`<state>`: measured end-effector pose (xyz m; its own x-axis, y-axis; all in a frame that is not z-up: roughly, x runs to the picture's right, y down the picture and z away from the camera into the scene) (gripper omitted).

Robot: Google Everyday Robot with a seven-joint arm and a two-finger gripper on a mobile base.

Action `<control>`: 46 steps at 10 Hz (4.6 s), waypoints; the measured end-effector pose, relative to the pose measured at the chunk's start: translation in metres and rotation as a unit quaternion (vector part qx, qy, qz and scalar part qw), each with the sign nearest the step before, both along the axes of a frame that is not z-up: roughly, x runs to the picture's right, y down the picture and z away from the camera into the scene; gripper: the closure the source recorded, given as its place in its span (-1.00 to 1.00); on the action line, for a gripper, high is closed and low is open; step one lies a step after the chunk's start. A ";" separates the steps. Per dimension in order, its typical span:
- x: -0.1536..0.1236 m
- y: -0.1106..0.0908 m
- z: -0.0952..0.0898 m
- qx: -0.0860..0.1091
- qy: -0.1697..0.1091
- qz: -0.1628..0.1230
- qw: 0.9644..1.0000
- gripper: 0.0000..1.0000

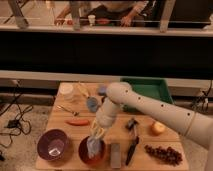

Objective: Wipe red bowl with towel

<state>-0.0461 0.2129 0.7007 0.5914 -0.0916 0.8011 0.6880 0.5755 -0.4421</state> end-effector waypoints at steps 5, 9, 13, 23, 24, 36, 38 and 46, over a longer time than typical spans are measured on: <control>-0.021 0.018 0.006 -0.006 -0.005 -0.020 1.000 0.95; -0.041 0.048 -0.012 -0.019 -0.027 -0.041 0.999 0.95; -0.031 0.056 -0.033 -0.019 -0.033 -0.046 0.998 0.95; -0.019 0.016 0.002 0.010 0.010 -0.035 0.999 0.95; -0.034 0.022 0.004 0.008 0.005 -0.040 0.999 0.95; 0.021 0.027 -0.022 0.008 0.010 -0.014 1.000 0.95; 0.020 0.024 -0.017 0.008 0.011 -0.013 1.000 0.95; -0.054 0.031 -0.009 0.016 -0.017 -0.042 0.999 0.95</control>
<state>-0.0997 0.2438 0.6919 0.5533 -0.1646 0.8166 0.7483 0.5288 -0.4004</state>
